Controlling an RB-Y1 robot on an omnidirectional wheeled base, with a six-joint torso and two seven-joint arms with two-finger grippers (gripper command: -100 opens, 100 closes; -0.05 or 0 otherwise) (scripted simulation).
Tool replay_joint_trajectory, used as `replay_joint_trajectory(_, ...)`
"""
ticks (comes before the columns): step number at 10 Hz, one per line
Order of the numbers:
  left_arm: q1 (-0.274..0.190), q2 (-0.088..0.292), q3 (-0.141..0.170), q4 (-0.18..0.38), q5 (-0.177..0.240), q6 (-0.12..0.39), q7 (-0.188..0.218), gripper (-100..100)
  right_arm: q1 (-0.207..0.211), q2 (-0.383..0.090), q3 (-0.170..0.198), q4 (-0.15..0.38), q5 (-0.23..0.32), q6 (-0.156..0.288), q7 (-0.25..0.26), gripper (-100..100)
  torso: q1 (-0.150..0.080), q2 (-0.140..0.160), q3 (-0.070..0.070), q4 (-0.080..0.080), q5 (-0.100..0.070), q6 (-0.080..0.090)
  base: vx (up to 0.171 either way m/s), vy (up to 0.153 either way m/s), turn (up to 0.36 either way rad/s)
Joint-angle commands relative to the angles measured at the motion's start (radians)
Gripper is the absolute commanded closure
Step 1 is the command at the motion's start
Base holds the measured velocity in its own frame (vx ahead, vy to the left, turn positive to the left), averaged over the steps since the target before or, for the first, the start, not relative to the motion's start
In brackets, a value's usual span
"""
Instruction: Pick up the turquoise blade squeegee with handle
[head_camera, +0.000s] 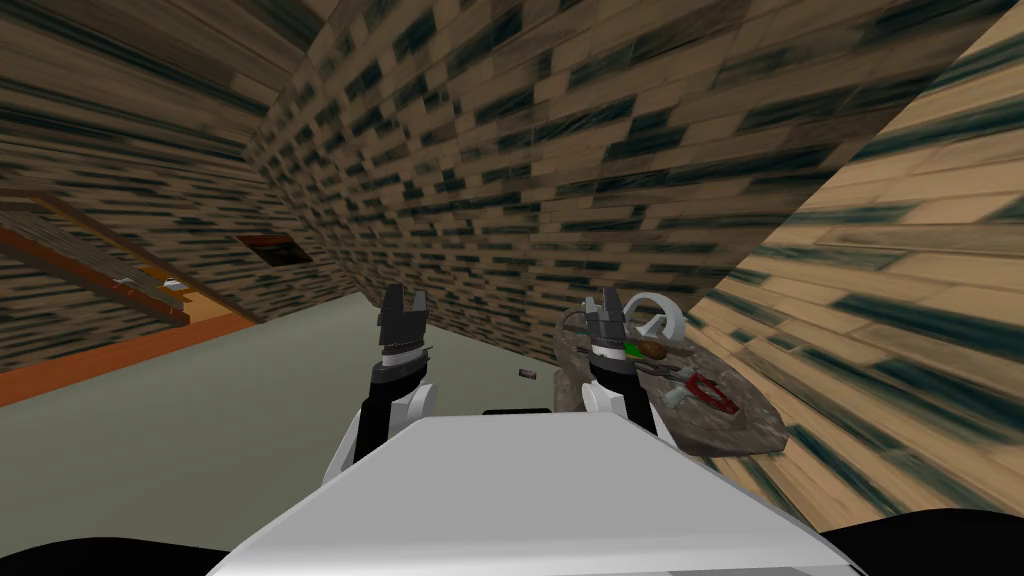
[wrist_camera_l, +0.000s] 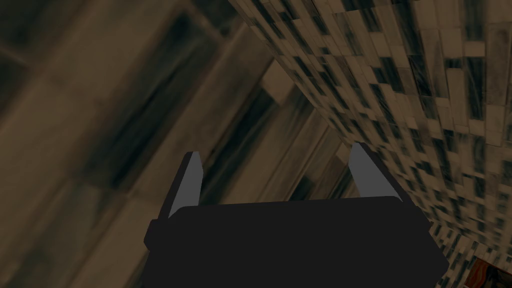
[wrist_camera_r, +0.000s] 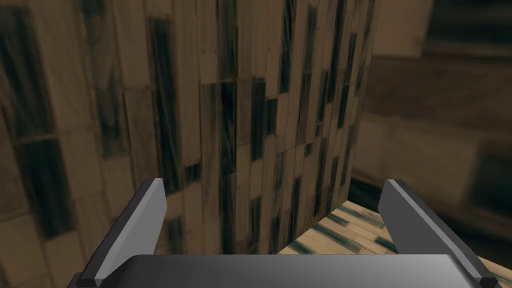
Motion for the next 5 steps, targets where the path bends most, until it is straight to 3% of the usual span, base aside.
replay_joint_trajectory(1,0.000,0.000,0.000,0.000,0.000,0.000,0.000,0,-0.001,-0.046,-0.011,0.006,0.002,0.006,-0.005,-100,0.000,0.000,0.000,0.000,0.000,0.000,0.000,0.000,0.000)
replay_joint_trajectory(5,0.000,0.000,0.000,0.000,0.000,0.000,0.000,0,-0.006,-0.157,-0.078,0.040,0.015,0.044,-0.036,-100,-0.001,0.001,0.000,0.000,0.000,0.000,-0.008,-0.008,0.019)
